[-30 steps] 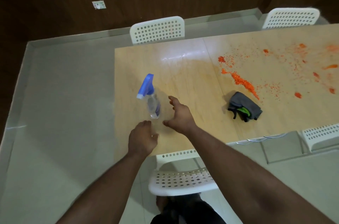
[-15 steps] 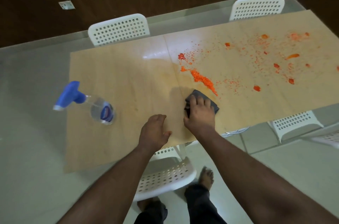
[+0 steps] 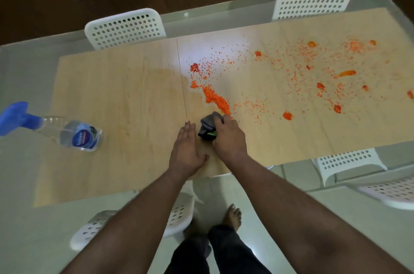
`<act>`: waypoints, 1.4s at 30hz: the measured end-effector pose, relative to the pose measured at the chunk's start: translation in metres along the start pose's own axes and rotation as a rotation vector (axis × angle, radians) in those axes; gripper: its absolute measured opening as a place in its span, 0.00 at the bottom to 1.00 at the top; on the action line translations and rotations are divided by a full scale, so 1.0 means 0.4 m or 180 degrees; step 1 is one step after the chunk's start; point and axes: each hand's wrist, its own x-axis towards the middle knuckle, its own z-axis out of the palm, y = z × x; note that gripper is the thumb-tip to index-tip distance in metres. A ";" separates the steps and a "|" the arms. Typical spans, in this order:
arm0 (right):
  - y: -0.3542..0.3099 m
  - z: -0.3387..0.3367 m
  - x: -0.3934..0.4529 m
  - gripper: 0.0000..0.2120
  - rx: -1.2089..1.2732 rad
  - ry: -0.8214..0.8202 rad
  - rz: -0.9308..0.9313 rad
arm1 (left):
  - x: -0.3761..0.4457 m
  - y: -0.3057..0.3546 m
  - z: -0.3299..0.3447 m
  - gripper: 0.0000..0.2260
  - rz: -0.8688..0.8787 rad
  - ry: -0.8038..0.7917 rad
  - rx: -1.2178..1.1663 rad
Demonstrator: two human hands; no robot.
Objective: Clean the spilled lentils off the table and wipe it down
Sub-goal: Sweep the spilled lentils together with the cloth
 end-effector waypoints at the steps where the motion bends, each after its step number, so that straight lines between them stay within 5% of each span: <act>1: 0.006 -0.001 0.001 0.26 0.0008 0.0002 -0.0057 | 0.001 0.001 0.002 0.51 -0.0010 -0.0014 0.0004; 12: 0.161 0.059 -0.119 0.30 -0.0414 0.0513 -0.0742 | 0.091 0.074 0.046 0.52 0.0183 -0.0036 -0.0019; 23: 0.236 -0.075 0.146 0.25 -0.0118 0.0647 0.0147 | 0.178 0.079 0.047 0.61 0.0257 -0.0061 -0.0055; 32: 0.153 0.035 -0.003 0.26 -0.0402 0.0507 -0.1021 | 0.192 0.053 0.047 0.64 0.0349 -0.0071 -0.0563; 42: 0.241 -0.112 0.250 0.22 -0.0205 0.0605 0.0061 | 0.176 0.114 0.047 0.62 0.0199 -0.0043 -0.0179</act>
